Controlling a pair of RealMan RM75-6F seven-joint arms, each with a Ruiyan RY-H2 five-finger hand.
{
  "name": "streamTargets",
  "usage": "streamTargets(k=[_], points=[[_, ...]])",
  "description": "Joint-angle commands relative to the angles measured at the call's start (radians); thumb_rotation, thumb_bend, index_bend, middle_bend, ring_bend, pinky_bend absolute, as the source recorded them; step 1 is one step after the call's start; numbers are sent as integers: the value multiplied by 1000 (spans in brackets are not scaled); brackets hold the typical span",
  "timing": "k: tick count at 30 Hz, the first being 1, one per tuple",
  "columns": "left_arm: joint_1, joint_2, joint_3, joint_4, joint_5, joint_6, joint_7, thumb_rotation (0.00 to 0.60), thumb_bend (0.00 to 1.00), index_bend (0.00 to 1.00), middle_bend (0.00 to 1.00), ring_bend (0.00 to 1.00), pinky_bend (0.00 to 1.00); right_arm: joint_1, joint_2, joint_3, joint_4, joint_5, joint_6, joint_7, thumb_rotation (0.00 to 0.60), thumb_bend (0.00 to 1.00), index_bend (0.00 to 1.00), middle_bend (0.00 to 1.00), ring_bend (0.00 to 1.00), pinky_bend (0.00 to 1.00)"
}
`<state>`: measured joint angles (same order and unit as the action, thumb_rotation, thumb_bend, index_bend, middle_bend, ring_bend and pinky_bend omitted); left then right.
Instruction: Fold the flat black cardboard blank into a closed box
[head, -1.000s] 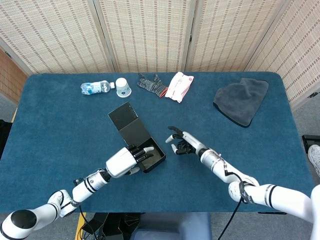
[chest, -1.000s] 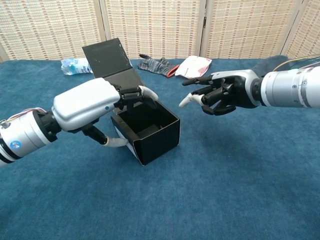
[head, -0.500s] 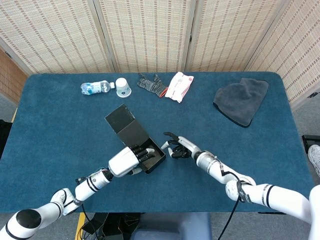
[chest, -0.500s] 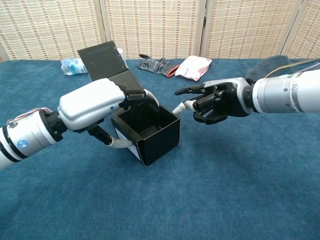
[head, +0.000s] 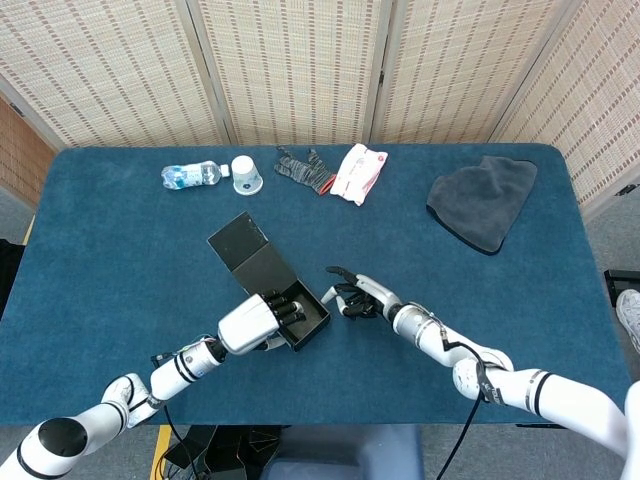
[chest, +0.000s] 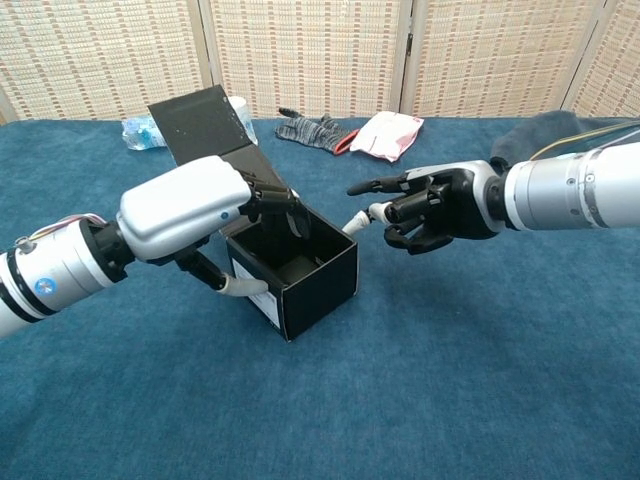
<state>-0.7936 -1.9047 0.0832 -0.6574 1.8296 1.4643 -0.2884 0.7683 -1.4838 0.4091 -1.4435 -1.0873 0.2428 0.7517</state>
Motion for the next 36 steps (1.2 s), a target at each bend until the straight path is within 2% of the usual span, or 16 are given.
streamTargets(k=[1,10,18,26,36], points=[[1,8,5,-3,2,1,5,600,180,384,382,457,460,-10,4,6,1,0,8,0,600,667,0,346,754,985],[31,97,9,-101,-2,37,70,600,180,366,380,409,460,-58,41,34,-32,-13,45,10,600,623,0,345,754,985],[86,195,-1,-229,-25,81,132,600,180,356,378,386,460,-113,87,43,-69,-61,136,-5,600,377,0,327,754,985],[136,267,-42,-321,-67,126,162,600,180,362,378,385,463,-133,94,-8,-86,-101,269,-100,600,335,0,289,754,985],[198,326,-90,-381,-117,172,167,600,180,370,378,384,464,-99,70,-118,-77,-122,287,-245,600,273,0,255,754,985]])
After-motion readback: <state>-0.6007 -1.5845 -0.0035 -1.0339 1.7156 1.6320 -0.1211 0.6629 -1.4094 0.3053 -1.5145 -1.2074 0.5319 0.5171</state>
